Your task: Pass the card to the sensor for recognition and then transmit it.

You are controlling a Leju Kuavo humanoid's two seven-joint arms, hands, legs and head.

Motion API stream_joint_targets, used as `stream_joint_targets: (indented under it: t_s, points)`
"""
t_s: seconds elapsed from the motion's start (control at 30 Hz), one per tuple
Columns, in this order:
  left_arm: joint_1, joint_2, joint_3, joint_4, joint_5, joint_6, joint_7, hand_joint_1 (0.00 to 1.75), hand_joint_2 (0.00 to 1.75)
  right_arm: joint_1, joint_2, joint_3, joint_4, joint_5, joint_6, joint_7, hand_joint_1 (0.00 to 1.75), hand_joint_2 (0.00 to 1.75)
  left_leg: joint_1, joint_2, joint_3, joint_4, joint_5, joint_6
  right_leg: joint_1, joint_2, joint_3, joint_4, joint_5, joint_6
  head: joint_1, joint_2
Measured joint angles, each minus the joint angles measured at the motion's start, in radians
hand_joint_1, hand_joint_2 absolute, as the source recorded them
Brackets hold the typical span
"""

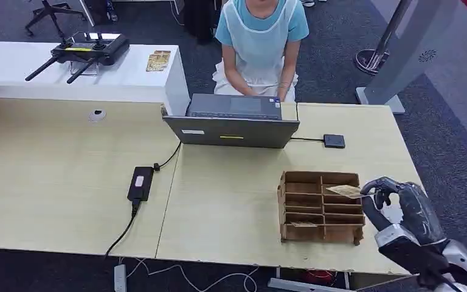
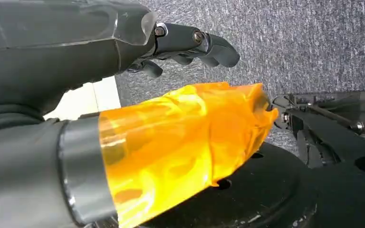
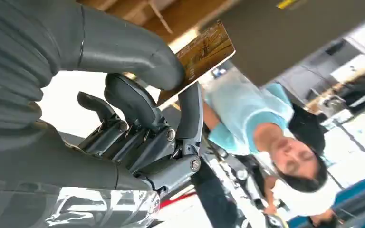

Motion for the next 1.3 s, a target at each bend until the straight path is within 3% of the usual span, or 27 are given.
stream_joint_targets:
  t_s: [0.17, 0.3, 0.47, 0.67, 0.97, 1.3]
  points:
    - [0.000, 0.000, 0.000, 0.000, 0.000, 0.001, 0.000, 0.00, 0.00, -0.048, 0.003, -0.011, 0.000, -0.014, 0.013, -0.009, 1.75, 1.75, 0.000, 0.000, 0.000, 0.000, 0.000, 0.000, 0.000, 0.000, 0.000, 0.000, 0.000, 0.000, 0.000, 0.000]
    - [-0.002, 0.003, -0.001, 0.000, -0.001, 0.000, -0.002, 0.00, 0.00, -0.162, 0.002, -0.006, 0.010, -0.034, 0.050, -0.004, 1.75, 1.75, 0.000, 0.002, 0.000, 0.000, 0.000, 0.000, 0.000, 0.002, 0.000, 0.000, 0.001, 0.000, 0.000, 0.000]
    - [-0.009, 0.008, -0.008, 0.000, -0.003, -0.003, 0.001, 0.00, 0.00, -0.446, 0.002, 0.055, 0.075, -0.055, 0.139, 0.127, 1.75, 1.75, 0.000, 0.006, 0.000, 0.000, 0.002, -0.001, 0.000, 0.006, -0.001, 0.001, 0.004, -0.001, 0.000, 0.000]
    - [-0.020, 0.014, -0.019, 0.000, -0.007, -0.013, 0.010, 0.00, 0.00, -0.796, 0.021, 0.196, 0.219, -0.069, 0.214, 0.262, 1.75, 1.75, 0.000, 0.003, -0.001, 0.000, 0.005, -0.001, 0.000, 0.004, -0.001, 0.001, 0.006, -0.001, 0.000, 0.000]
    - [-0.028, 0.023, -0.019, 0.000, -0.055, -0.021, 0.031, 0.00, 0.00, -1.160, 0.136, 0.388, 0.513, -0.080, 0.267, 0.386, 1.75, 1.75, 0.000, 0.003, -0.002, 0.000, 0.006, -0.002, 0.000, 0.004, -0.003, 0.002, 0.006, -0.002, -0.001, 0.000]
    - [-0.038, 0.029, -0.019, 0.000, -0.112, -0.027, 0.055, 0.00, 0.00, -1.355, 0.290, 0.494, 0.847, -0.077, 0.268, 0.437, 1.75, 1.75, 0.000, 0.001, -0.002, 0.000, 0.006, -0.002, 0.000, 0.002, -0.003, 0.002, 0.006, -0.002, 0.000, 0.000]
